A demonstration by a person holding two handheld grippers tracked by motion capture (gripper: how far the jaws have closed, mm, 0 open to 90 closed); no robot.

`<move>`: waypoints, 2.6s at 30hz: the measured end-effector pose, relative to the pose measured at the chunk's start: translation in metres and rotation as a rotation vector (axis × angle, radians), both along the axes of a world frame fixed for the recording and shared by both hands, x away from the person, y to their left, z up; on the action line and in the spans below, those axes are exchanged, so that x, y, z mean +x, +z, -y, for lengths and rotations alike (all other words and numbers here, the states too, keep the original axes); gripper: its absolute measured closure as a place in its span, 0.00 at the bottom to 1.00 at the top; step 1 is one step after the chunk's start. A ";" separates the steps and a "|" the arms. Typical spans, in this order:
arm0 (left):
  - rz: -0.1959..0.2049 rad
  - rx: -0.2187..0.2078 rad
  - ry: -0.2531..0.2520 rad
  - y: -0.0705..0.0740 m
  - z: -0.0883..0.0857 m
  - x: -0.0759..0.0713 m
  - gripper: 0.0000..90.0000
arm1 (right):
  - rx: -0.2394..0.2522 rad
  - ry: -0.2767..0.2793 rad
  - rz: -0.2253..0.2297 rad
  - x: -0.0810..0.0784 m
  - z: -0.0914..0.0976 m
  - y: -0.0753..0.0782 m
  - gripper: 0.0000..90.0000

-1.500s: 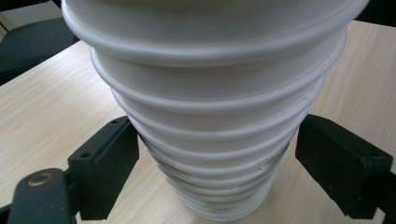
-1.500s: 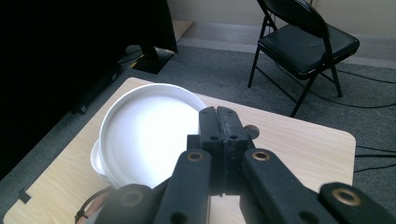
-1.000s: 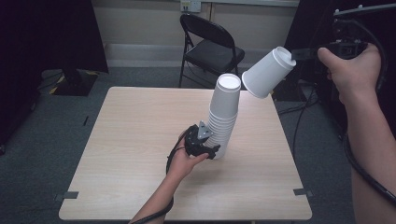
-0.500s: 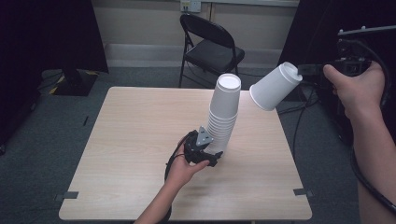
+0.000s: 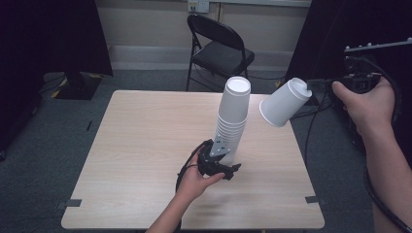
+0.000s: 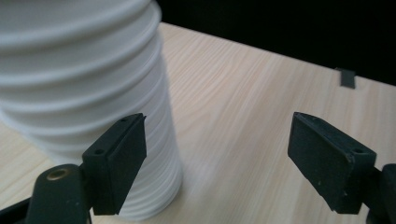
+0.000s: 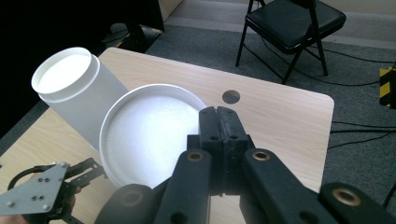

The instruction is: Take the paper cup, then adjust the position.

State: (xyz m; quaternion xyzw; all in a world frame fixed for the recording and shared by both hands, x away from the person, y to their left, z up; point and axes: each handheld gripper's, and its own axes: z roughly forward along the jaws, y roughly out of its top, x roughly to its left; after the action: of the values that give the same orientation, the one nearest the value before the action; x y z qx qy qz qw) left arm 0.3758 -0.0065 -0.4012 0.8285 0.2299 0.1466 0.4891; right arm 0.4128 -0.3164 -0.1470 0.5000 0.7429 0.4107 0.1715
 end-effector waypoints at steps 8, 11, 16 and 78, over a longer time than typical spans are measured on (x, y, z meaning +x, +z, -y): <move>-0.008 -0.058 -0.049 0.019 0.019 -0.004 0.21 | 0.004 0.015 -0.017 -0.007 0.009 -0.023 1.00; -0.008 -0.066 -0.055 0.023 0.023 -0.004 0.21 | -0.007 0.018 -0.022 -0.008 0.009 -0.027 1.00; 0.004 -0.081 -0.074 0.034 0.032 -0.005 0.21 | -0.019 0.037 -0.026 -0.011 0.004 -0.032 1.00; 0.026 -0.113 -0.163 0.048 0.024 -0.010 0.73 | 0.044 0.138 -0.121 -0.009 -0.021 -0.098 0.99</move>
State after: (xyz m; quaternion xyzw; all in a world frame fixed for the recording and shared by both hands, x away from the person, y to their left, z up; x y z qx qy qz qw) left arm 0.3662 -0.0306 -0.3533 0.8135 0.1633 0.1040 0.5483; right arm 0.4038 -0.2959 -0.2447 0.4753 0.7754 0.4067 0.0866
